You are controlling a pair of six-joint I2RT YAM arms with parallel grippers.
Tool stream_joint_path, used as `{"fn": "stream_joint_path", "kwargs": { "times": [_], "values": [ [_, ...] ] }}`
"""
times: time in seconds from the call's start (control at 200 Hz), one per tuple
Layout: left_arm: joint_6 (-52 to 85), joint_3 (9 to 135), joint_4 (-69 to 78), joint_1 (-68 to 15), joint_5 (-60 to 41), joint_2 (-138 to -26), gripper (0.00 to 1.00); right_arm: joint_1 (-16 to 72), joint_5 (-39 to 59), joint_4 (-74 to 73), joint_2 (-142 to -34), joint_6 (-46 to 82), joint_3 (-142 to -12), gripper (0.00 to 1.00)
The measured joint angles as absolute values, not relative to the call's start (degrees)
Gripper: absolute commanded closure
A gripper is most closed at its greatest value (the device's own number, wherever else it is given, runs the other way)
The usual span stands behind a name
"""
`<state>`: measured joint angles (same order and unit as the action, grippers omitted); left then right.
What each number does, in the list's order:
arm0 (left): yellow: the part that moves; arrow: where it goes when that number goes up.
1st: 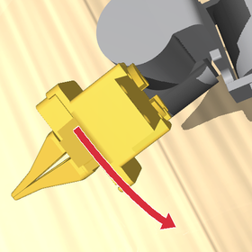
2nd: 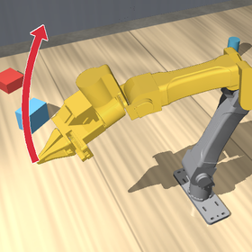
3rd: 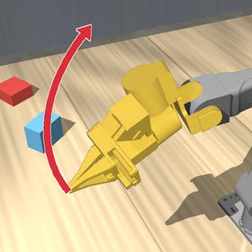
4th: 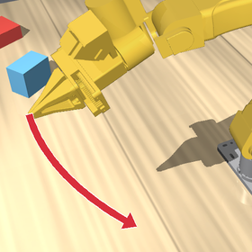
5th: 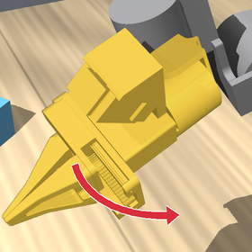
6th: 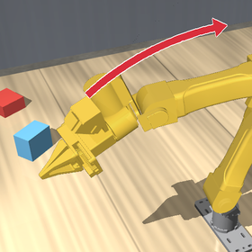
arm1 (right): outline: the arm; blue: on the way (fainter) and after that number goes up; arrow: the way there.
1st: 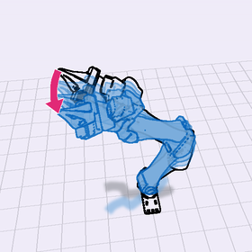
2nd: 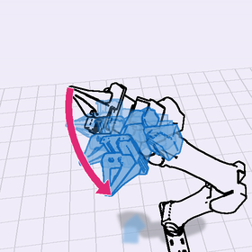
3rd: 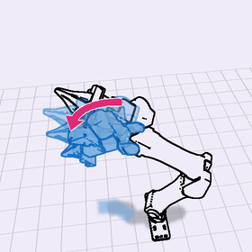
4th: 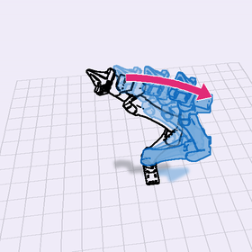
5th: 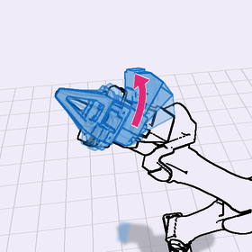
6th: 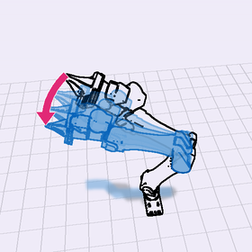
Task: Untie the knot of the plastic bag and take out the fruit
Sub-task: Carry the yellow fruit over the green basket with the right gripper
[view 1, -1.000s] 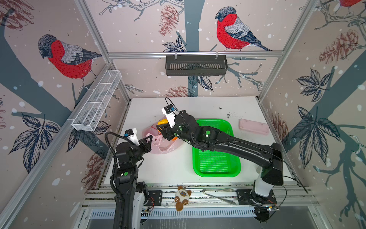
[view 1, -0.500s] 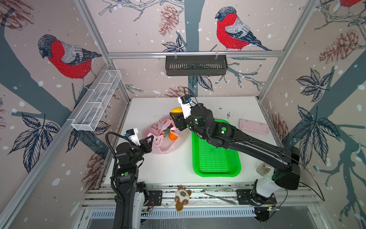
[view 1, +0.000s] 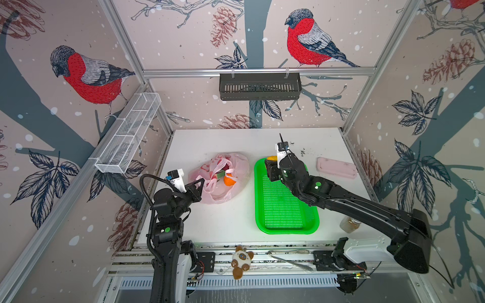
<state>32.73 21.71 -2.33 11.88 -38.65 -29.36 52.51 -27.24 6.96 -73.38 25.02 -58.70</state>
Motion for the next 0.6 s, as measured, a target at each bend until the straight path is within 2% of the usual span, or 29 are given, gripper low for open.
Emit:
{"fn": "stream_joint_path", "kwargs": {
  "times": [0.275,0.6],
  "values": [
    [32.7,21.7,-2.0,11.9,-39.2,-29.7,1.0,47.6,-27.4,6.1,-70.9,29.7,-51.1,0.76],
    [32.7,21.6,-2.0,11.9,-39.3,-29.7,1.0,44.5,-24.6,5.1,-76.9,31.8,-49.2,0.75]
  ]
}}
